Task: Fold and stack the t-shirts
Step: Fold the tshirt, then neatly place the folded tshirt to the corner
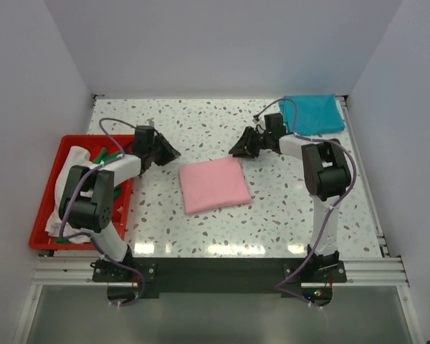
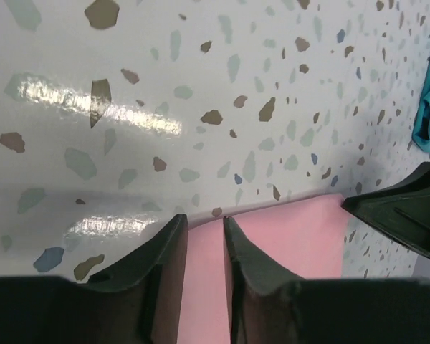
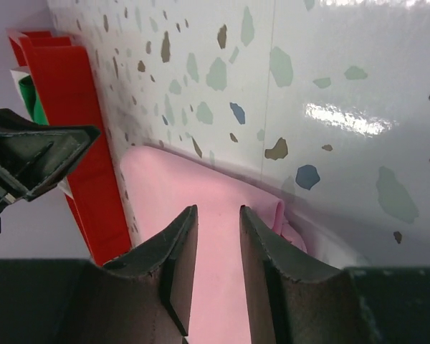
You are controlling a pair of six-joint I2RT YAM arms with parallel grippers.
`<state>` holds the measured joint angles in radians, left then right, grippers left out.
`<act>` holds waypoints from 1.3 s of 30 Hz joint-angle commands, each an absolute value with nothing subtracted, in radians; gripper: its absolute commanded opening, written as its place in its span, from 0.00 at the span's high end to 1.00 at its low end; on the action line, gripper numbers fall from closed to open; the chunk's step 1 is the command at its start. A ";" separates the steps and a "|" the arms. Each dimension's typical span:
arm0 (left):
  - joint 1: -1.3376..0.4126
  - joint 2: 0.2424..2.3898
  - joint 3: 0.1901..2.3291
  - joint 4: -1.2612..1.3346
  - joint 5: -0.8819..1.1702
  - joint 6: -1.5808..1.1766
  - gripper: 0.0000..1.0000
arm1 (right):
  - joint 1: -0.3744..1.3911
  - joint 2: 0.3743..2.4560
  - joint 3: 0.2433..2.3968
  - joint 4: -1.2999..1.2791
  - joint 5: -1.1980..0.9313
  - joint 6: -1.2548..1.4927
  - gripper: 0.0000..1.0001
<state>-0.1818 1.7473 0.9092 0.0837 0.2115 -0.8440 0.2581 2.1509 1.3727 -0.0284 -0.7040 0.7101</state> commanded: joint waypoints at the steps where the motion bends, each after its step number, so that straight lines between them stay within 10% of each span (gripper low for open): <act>1: -0.176 1.617 0.974 0.023 0.134 -0.792 0.68 | 0.215 2.022 1.416 0.015 -0.739 0.733 0.65; 15: -0.558 1.529 0.928 -0.118 0.005 -0.727 0.66 | 0.207 1.752 1.212 -0.264 -0.436 0.474 0.27; 39: -0.684 1.753 1.000 -0.110 0.023 -0.715 0.71 | 0.483 1.873 1.089 -0.204 -0.180 0.534 0.40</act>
